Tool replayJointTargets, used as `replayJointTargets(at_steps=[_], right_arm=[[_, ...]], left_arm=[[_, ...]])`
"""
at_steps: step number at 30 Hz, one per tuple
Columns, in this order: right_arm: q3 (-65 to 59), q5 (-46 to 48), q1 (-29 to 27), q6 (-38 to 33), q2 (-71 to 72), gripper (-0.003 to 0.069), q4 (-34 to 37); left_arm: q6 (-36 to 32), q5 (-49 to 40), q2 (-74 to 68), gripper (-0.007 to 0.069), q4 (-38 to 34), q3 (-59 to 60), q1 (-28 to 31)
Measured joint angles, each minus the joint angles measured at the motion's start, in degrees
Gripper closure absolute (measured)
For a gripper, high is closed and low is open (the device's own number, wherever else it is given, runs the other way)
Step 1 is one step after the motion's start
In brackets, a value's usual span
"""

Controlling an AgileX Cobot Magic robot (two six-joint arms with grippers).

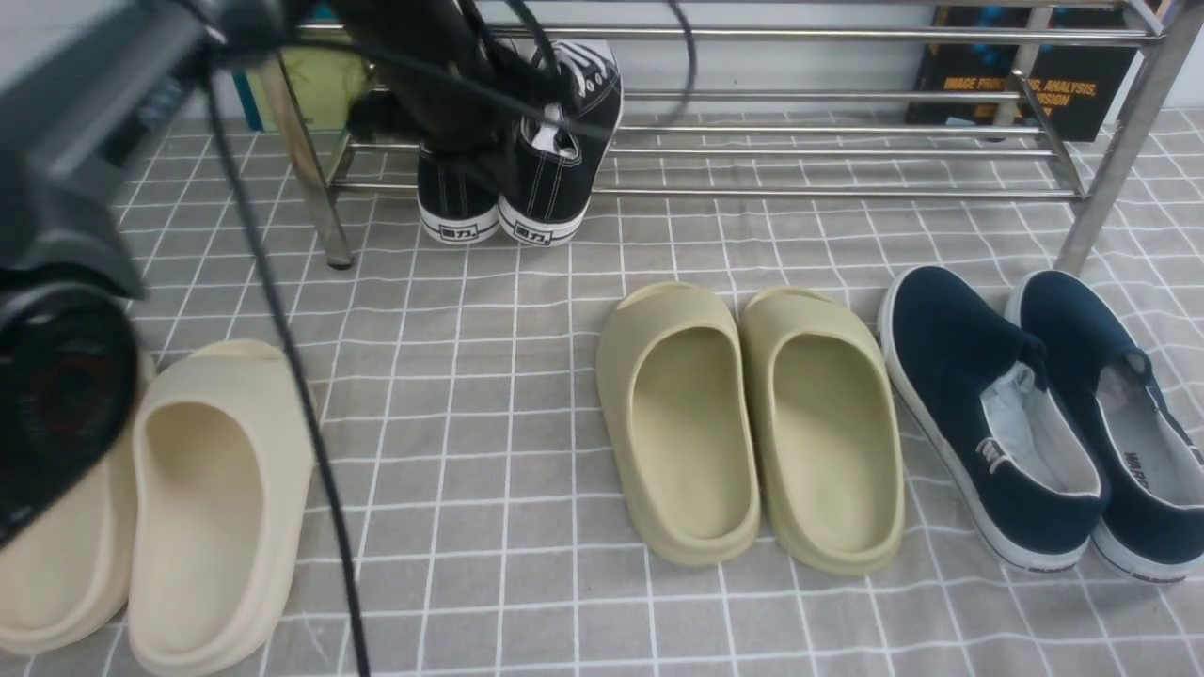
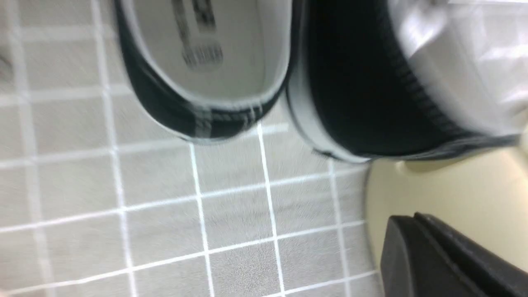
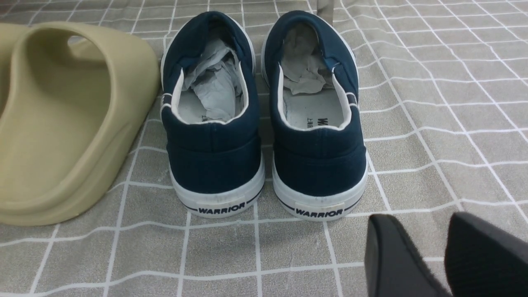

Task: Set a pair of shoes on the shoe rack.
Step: Use the left arm to put a shoe into the shoe rack

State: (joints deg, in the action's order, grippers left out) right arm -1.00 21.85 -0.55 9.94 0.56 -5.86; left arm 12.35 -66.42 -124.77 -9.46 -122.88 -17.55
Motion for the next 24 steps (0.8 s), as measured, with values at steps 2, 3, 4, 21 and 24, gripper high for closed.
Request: replayJointTargets(at_steps=[2, 3, 4, 21, 24], right_arm=[[0.0, 0.0, 0.0, 0.0, 0.0, 0.0419, 0.0], [0.0, 0.0, 0.0, 0.0, 0.0, 0.0419, 0.0], [0.0, 0.0, 0.0, 0.0, 0.0, 0.0419, 0.0], [0.0, 0.0, 0.0, 0.0, 0.0, 0.0419, 0.0], [0.0, 0.0, 0.0, 0.0, 0.0, 0.0419, 0.0]], left_arm=[[0.0, 1.1, -2.7, 0.0638, -0.8, 0.0, -0.5], [0.0, 2.3, -4.0, 0.0638, -1.2, 0.1, -0.6], [0.0, 3.1, -4.9, 0.0638, -1.5, 0.1, -0.7], [4.3, 12.7, -6.1, 0.0638, -4.3, 0.3, -1.1], [4.0, 7.8, -4.5, 0.0638, -3.8, 0.3, -1.1]])
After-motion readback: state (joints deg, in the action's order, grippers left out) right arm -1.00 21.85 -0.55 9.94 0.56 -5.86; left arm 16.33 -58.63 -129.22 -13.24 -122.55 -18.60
